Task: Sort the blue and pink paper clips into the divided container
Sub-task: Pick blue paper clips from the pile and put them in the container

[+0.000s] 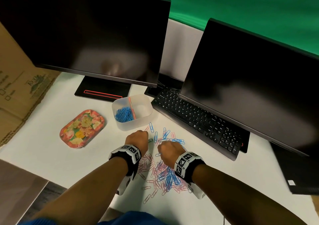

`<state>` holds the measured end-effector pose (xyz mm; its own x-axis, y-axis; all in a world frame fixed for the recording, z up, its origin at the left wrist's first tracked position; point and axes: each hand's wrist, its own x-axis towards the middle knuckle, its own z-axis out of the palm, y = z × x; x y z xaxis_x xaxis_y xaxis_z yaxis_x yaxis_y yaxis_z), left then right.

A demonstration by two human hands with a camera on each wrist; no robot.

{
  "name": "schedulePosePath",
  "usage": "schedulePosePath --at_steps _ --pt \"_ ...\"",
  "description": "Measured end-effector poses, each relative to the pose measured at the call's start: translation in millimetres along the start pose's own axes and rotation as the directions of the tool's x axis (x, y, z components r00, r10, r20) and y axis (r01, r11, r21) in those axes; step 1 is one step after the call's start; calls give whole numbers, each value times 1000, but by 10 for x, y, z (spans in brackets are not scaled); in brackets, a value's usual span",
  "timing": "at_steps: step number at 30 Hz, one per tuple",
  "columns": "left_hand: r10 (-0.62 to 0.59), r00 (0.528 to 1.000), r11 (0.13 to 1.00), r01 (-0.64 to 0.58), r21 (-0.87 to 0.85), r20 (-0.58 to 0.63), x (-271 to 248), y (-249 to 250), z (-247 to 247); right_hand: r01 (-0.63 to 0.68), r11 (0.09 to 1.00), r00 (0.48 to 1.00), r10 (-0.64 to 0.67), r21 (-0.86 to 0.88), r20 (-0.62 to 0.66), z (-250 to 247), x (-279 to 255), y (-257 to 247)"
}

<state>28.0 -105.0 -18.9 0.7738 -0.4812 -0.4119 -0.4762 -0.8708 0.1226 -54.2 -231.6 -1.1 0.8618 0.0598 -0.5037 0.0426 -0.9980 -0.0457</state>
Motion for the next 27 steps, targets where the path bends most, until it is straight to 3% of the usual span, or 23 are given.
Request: schedulePosePath --at_steps 9,13,16,18,19,21,23,25,27 --pt "-11 1000 996 12 -88 16 -87 -45 -7 -18 1000 992 15 26 123 -113 31 -14" --pt "3 998 942 -24 -336 -62 -152 -151 -81 -4 997 990 -8 80 144 -117 34 -18" --pt "-37 989 756 -64 -652 -140 -203 -256 -212 -24 954 995 -5 297 97 -175 47 -39" --pt "-106 987 586 -34 -810 -119 -195 -368 -328 -49 860 998 17 508 68 -282 136 -78" --pt "-134 988 502 -3 -865 -82 -180 -423 -396 -68 775 997 37 629 62 -356 201 -111" --pt "-195 981 304 60 -951 0 -154 -505 -537 -110 520 993 92 847 73 -530 358 -195" --pt "-252 966 87 86 -993 61 -137 -563 -704 -119 293 987 140 949 80 -726 489 -285" --pt "-296 951 -19 86 -996 88 -84 -628 -842 -65 255 984 176 965 20 -900 629 -356" --pt "-338 935 -43 96 -994 104 0 -695 -925 -26 276 980 196 961 -29 -1067 756 -422"
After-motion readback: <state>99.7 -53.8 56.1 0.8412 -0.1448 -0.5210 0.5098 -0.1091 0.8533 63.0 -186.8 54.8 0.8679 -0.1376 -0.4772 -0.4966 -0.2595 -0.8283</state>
